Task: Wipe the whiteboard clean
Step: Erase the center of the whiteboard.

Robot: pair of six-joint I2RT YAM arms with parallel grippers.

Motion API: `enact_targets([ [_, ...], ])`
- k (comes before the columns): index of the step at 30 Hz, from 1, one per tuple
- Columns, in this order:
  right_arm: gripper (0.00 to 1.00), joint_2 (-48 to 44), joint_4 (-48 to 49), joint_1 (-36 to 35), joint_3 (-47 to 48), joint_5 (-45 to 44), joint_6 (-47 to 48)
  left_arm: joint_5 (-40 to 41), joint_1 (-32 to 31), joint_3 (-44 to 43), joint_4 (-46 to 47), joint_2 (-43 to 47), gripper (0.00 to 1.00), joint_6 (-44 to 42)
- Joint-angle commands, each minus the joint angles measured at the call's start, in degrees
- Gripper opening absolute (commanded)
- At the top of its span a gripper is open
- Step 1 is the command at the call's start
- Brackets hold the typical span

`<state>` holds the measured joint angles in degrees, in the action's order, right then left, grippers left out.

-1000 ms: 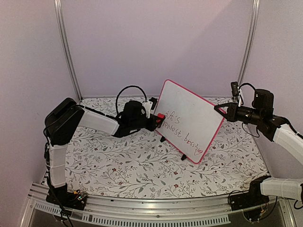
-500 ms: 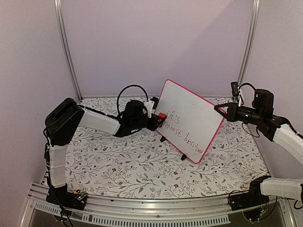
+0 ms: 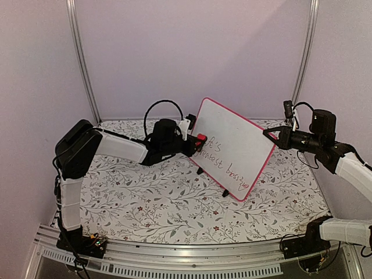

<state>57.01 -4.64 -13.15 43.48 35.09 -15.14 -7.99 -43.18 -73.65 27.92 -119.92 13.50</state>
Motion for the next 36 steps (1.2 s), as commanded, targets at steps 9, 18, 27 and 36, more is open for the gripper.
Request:
enact_targets([
  [9,0.00,0.30,-5.02,-1.36,-1.20,4.87,1.42,-0.33,-0.70,0.78,2.30,2.68,0.00,-0.43],
  [18,0.00,0.36,-4.94,-1.34,-1.17,4.90,1.43,0.43,-0.34,5.60,3.14,1.73,0.00,1.42],
  [27,0.00,0.14,-4.94,-1.36,-1.29,4.90,1.34,-0.42,-0.34,4.44,2.75,1.19,0.00,0.85],
  [36,0.00,0.03,-5.03,-1.34,-1.38,4.81,1.38,-1.58,-1.13,1.90,2.53,2.80,0.00,-0.01],
])
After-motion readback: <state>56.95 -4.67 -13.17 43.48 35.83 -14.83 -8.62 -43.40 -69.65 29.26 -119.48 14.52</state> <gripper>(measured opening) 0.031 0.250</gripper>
